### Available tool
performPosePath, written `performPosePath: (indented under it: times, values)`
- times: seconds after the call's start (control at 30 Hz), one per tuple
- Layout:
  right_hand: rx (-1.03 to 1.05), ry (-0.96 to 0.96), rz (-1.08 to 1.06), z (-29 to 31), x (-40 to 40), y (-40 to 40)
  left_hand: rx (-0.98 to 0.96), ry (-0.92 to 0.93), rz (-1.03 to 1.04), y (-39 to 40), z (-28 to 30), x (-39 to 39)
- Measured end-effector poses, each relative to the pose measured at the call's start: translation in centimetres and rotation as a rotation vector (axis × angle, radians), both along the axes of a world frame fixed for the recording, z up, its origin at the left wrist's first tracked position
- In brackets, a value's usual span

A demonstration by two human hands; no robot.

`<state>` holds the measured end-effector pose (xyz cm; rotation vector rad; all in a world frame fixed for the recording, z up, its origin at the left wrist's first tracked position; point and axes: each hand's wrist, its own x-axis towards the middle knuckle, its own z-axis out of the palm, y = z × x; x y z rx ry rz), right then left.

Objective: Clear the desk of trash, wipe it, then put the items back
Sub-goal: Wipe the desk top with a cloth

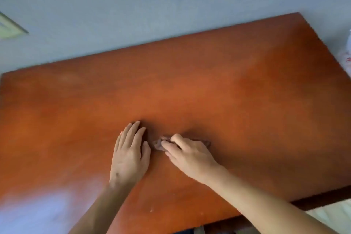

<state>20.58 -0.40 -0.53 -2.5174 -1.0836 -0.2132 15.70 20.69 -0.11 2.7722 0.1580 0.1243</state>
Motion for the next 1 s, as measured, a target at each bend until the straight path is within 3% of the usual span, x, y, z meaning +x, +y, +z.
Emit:
performPosePath:
  times: [0.1, 0.2, 0.3, 0.43, 0.53, 0.63, 0.77, 0.87, 1.0]
  values:
    - [-0.053, -0.101, -0.196, -0.5, 5.4, -4.4, 0.169, 0.101, 0.023, 3.3, -0.8, -1.9]
    - [-0.045, 0.01, -0.635, 0.6, 10.5, -6.6, 0.205, 0.146, 0.101, 4.0, -1.6, -3.0]
    - [-0.047, 0.123, -0.811, 2.0, 14.5, -3.5, 0.25, 0.157, 0.098, 2.4, -2.4, -4.0]
    - [-0.034, 0.13, -0.489, 1.4, 14.9, 7.8, 0.135, 0.13, 0.074, 1.3, -1.9, -5.5]
    - [-0.054, 0.181, -0.17, 1.0, 7.1, 14.7, -0.114, -0.012, 0.168, 2.4, 0.4, -8.7]
    - [-0.046, 0.236, 0.102, 1.0, -4.7, 14.7, -0.138, -0.036, 0.33, 3.9, 2.0, -13.4]
    - [-0.042, 0.253, 0.25, 0.7, -13.6, 7.4, -0.029, 0.161, 0.192, 3.4, 1.4, -17.7]
    - [-0.015, 0.384, 0.053, 2.2, -13.2, 1.2, -0.038, 0.236, -0.047, 0.5, 1.4, -19.4]
    - [0.105, 0.368, -0.571, 5.3, -8.8, -6.2, -0.192, 0.26, -0.034, -1.3, 2.2, -20.7]
